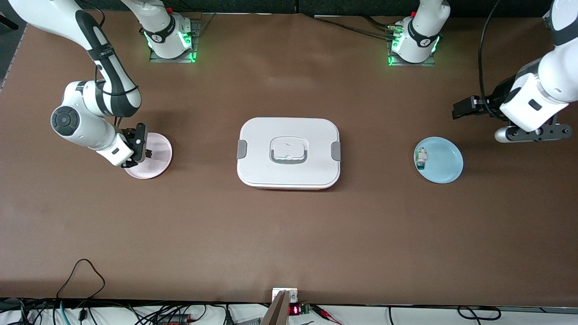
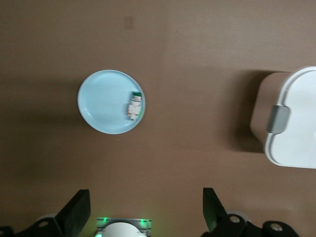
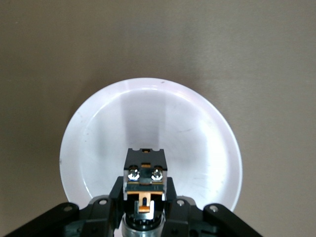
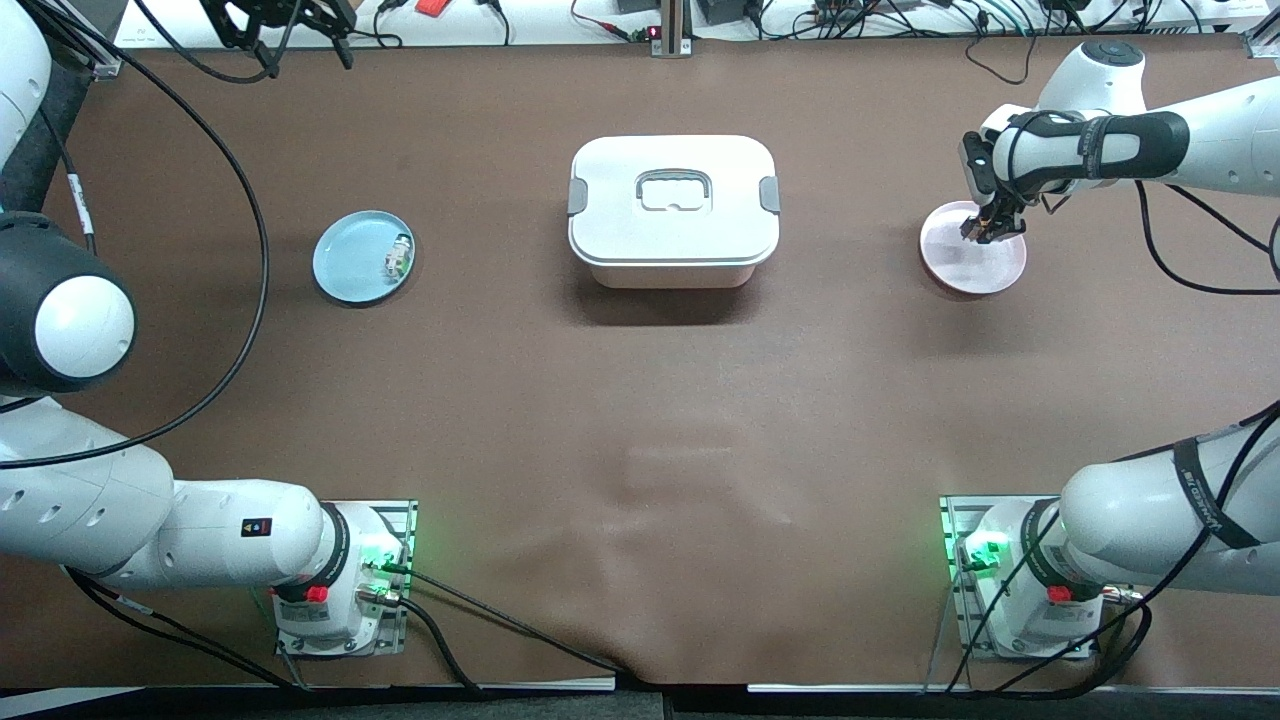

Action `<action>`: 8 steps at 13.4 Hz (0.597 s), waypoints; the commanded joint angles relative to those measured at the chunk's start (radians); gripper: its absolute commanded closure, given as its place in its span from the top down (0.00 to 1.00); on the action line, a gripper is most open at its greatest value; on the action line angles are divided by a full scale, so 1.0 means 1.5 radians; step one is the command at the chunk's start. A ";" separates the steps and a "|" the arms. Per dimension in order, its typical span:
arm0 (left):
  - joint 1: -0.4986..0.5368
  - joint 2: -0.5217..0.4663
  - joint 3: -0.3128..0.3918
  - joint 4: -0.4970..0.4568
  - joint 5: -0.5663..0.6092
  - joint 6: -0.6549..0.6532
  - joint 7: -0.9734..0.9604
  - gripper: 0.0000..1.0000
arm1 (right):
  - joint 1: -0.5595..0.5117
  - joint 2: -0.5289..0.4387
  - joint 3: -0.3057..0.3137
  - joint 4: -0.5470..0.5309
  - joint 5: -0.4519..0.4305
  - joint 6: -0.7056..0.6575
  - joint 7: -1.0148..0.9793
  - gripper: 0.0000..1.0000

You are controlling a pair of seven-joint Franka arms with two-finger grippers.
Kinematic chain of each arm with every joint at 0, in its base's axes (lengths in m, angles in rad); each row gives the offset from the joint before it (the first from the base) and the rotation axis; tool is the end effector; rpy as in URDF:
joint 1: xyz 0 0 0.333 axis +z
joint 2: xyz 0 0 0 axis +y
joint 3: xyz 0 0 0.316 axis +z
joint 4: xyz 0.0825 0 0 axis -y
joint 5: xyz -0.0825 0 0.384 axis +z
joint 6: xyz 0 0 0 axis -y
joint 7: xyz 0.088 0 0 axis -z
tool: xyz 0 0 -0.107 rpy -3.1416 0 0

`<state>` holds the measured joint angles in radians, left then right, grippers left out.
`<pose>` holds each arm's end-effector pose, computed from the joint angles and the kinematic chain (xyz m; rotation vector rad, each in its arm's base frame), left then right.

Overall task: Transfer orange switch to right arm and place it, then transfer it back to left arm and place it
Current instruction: 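Carry the switch to the white plate while the left gripper withdraws, then lower the switch onto the white plate and open the right gripper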

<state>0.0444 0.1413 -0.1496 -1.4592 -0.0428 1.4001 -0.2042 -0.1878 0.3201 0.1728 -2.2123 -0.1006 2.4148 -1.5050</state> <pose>0.5739 -0.0596 0.5840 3.0892 0.1473 -0.3200 0.5404 -0.0075 0.2252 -2.1776 -2.1615 0.1319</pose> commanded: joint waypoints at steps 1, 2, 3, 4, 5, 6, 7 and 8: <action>0.009 -0.038 0.003 -0.041 0.035 0.002 0.026 1.00 | -0.012 -0.008 0.009 -0.040 -0.010 0.054 -0.010 0.20; 0.011 -0.046 0.005 -0.046 0.036 0.004 0.025 1.00 | -0.012 -0.003 0.009 -0.047 -0.012 0.065 -0.009 0.20; 0.013 -0.054 0.007 -0.048 0.036 0.004 0.024 1.00 | -0.012 0.001 0.009 -0.049 -0.012 0.072 -0.009 0.20; 0.015 -0.060 0.008 -0.053 0.035 0.005 0.025 1.00 | -0.013 0.008 0.009 -0.049 -0.013 0.078 -0.009 0.20; 0.016 -0.067 0.009 -0.057 0.036 0.014 0.025 1.00 | -0.021 0.015 0.009 -0.051 -0.015 0.093 -0.009 0.20; 0.022 -0.074 0.009 -0.059 0.035 0.021 0.026 1.00 | -0.024 0.017 0.008 -0.054 -0.021 0.101 -0.009 0.20; 0.028 -0.082 0.009 -0.070 0.035 0.029 0.027 1.00 | -0.026 0.020 0.009 -0.056 -0.026 0.104 -0.009 0.20; 0.029 -0.092 0.011 -0.089 0.027 0.033 0.026 1.00 | -0.026 0.024 0.009 -0.056 -0.026 0.104 -0.009 0.20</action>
<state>0.0778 0.0641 -0.1403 -1.5113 -0.0117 1.4139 -0.1926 -0.2033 0.3494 0.1727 -2.2819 -0.1195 2.5423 -1.5052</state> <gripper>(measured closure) 0.000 0.652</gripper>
